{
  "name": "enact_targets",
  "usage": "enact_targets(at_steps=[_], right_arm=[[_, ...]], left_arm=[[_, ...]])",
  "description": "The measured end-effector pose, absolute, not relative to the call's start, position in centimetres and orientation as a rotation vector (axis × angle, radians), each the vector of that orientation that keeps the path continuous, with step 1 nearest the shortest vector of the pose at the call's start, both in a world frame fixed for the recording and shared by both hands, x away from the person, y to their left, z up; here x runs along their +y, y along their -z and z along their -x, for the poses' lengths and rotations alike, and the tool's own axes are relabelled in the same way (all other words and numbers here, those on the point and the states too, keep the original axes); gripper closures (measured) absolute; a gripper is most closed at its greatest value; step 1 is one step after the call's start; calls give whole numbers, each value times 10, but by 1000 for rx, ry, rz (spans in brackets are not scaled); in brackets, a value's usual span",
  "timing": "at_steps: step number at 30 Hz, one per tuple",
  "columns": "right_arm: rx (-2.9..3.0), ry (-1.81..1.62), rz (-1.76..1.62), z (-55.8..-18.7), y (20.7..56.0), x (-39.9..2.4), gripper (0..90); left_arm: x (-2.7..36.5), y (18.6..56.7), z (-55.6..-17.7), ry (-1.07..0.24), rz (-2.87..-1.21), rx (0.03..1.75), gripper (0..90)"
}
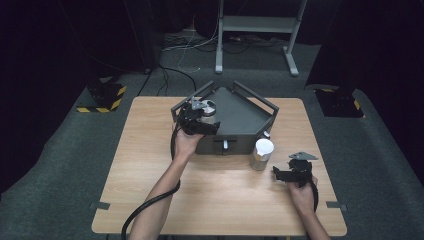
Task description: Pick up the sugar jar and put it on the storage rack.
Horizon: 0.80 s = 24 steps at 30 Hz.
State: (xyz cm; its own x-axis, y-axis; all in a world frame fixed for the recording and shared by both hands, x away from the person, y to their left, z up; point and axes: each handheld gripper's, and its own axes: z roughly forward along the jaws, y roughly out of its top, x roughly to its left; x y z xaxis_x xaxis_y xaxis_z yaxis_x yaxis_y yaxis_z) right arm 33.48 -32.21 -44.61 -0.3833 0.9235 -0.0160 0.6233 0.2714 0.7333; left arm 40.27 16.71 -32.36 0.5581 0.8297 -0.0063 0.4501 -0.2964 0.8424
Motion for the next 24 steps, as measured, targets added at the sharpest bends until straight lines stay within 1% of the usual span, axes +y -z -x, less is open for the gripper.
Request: enact_targets(at_steps=[18, 24], right_arm=[[2103, -905, -1395, -335, 446, -322, 75], [2103, -905, -1394, -335, 446, -322, 75]], left_arm=[[192, 326, -374, -568, -1906, 1040, 39], [191, 327, -361, -621, -1936, 1022, 42]])
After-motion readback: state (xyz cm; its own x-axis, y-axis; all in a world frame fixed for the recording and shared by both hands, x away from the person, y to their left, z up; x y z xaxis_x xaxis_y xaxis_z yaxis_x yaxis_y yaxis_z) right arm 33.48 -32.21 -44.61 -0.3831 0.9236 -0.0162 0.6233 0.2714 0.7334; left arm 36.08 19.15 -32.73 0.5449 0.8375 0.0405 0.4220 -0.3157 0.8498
